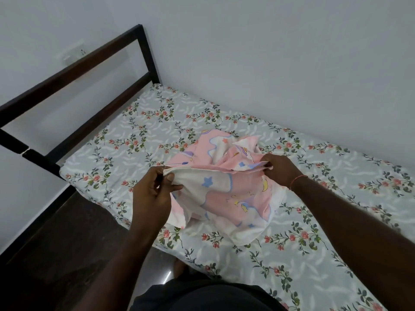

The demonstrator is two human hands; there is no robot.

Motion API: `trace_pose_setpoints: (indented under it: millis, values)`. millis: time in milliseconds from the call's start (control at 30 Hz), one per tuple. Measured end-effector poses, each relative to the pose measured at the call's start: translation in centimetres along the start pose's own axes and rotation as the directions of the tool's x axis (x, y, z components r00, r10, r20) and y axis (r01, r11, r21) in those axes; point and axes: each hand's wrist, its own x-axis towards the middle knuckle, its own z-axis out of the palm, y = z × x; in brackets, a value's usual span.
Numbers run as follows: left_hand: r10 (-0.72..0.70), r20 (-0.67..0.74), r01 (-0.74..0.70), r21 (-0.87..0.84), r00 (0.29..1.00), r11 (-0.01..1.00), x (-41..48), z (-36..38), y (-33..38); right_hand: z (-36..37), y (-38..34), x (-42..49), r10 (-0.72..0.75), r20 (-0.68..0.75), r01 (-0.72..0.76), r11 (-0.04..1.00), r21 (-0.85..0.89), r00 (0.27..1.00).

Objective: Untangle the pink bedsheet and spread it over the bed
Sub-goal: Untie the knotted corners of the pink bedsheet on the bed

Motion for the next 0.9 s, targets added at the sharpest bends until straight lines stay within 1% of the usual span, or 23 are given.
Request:
trace_pose_setpoints:
  millis: [67,100,200,333,433,533,667,767,900]
  values:
    - [0.006,-0.024,-0.006,0.014,1.0,1.0,0.3,-0.1,0.1,-0.1,-0.3,-0.1,0.012,-0.031,-0.01,0.999,0.043,0.999]
    - [0.01,-0.034,-0.009,0.028,0.999,1.0,0.3,-0.1,0.3,-0.2,-0.3,-0.2,0.017,-0.024,-0.016,0.999,0.044,1.0]
    - [0.043,-0.077,-0.036,0.092,0.996,0.995,0.4,-0.2,0.6,0.2,0.1,-0.3,0.009,0.034,-0.009,1.0,-0.02,0.999]
    - [0.06,-0.172,-0.043,0.104,0.983,0.994,0.3,-0.3,0.7,1.2,0.5,-0.3,-0.006,0.189,0.038,0.985,-0.168,0.982]
    - [0.081,-0.224,-0.052,0.134,0.971,0.99,0.4,-1.0,0.8,2.0,0.7,-0.2,0.04,0.328,0.043,0.97,-0.241,0.944]
    - [0.097,-0.26,-0.059,0.151,0.961,0.987,0.9,-2.4,0.8,2.3,1.5,0.1,0.1,0.383,0.025,0.951,-0.308,0.918]
    - [0.111,-0.307,-0.055,0.184,0.945,0.981,1.9,-4.1,0.2,2.2,3.2,0.8,0.17,0.35,-0.033,0.93,-0.365,0.921]
    - [0.094,-0.331,-0.013,0.24,0.939,0.971,2.6,-5.1,-0.8,1.4,3.5,1.2,0.163,0.276,-0.071,0.946,-0.317,0.947]
    - [0.063,-0.39,0.041,0.251,0.918,0.967,3.3,-5.7,-1.8,0.3,3.9,1.1,0.173,0.178,-0.133,0.968,-0.213,0.969]
